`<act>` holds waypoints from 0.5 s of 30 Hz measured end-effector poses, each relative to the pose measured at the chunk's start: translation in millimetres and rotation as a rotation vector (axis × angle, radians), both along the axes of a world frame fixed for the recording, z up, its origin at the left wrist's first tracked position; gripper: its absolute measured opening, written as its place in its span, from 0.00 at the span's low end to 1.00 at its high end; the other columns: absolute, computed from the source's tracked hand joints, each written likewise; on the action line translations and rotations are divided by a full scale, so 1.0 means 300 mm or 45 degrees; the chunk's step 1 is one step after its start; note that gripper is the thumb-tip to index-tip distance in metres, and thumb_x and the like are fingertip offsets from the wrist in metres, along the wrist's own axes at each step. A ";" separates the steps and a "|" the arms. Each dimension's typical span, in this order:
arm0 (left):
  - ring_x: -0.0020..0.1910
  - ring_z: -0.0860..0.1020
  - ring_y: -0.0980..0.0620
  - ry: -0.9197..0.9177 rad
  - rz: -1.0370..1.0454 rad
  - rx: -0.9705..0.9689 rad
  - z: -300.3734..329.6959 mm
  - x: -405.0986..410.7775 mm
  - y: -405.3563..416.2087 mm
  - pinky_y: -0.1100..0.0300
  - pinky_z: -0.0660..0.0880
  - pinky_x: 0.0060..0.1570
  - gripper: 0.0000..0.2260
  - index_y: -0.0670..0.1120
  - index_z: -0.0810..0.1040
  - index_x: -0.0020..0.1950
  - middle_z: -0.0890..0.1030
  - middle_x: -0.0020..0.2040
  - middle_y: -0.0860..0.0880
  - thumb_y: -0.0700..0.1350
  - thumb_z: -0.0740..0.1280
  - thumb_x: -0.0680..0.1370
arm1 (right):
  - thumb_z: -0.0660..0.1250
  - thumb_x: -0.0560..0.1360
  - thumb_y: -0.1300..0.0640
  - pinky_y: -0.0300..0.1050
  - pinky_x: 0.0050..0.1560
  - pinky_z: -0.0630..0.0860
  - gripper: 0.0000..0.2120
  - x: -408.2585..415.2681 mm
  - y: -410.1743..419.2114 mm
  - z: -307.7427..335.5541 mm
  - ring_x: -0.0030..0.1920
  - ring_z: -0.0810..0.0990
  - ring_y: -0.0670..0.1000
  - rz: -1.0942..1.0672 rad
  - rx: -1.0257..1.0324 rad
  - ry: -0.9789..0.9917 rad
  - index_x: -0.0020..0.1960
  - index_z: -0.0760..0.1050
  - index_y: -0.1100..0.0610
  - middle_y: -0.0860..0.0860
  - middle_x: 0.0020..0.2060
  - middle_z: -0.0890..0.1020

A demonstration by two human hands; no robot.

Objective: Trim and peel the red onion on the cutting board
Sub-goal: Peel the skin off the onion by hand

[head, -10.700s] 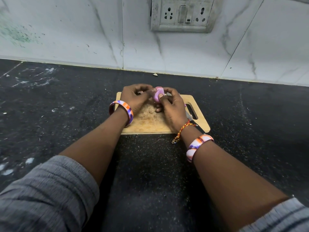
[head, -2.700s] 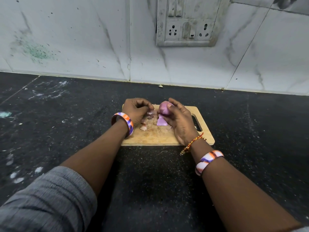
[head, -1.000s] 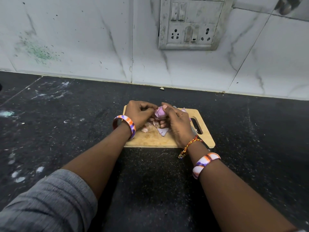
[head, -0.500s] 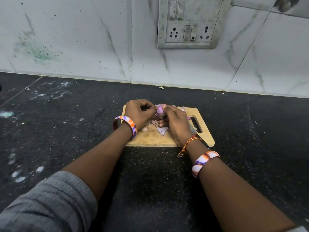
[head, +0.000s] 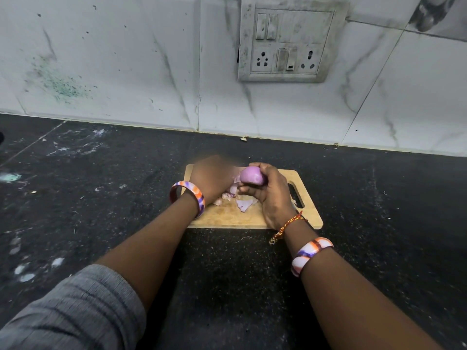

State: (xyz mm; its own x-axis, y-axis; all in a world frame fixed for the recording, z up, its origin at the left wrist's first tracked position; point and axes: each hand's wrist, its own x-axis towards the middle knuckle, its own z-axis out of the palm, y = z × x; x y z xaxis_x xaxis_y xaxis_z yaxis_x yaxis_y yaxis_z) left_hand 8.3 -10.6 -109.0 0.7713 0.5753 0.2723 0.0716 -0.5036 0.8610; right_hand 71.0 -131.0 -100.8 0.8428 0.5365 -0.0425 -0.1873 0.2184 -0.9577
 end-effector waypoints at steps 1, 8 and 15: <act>0.39 0.75 0.54 -0.029 -0.050 0.014 -0.002 0.000 -0.001 0.64 0.72 0.39 0.08 0.46 0.79 0.41 0.77 0.39 0.53 0.33 0.67 0.70 | 0.56 0.78 0.60 0.40 0.34 0.80 0.08 -0.002 -0.001 -0.001 0.32 0.79 0.52 0.015 0.021 -0.014 0.44 0.73 0.59 0.59 0.41 0.77; 0.29 0.77 0.64 -0.020 0.002 -0.041 0.004 -0.001 -0.002 0.72 0.73 0.33 0.18 0.45 0.78 0.28 0.79 0.32 0.49 0.28 0.57 0.71 | 0.66 0.67 0.76 0.52 0.53 0.77 0.21 -0.004 -0.013 -0.023 0.50 0.76 0.52 -0.040 -0.005 -0.254 0.46 0.75 0.51 0.48 0.47 0.76; 0.46 0.80 0.46 -0.092 -0.149 -0.262 0.014 0.000 -0.016 0.56 0.77 0.49 0.17 0.47 0.76 0.30 0.81 0.38 0.47 0.32 0.57 0.75 | 0.64 0.65 0.80 0.54 0.58 0.74 0.24 0.002 -0.004 -0.026 0.53 0.75 0.53 -0.080 -0.006 -0.259 0.47 0.73 0.52 0.48 0.47 0.75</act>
State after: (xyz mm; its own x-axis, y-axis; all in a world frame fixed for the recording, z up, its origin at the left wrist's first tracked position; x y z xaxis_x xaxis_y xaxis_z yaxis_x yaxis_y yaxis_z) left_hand 8.4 -15.3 -104.8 0.8186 0.5325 0.2154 -0.0422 -0.3182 0.9471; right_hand 71.7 -132.1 -108.5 0.8661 0.4828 0.1299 0.0241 0.2192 -0.9754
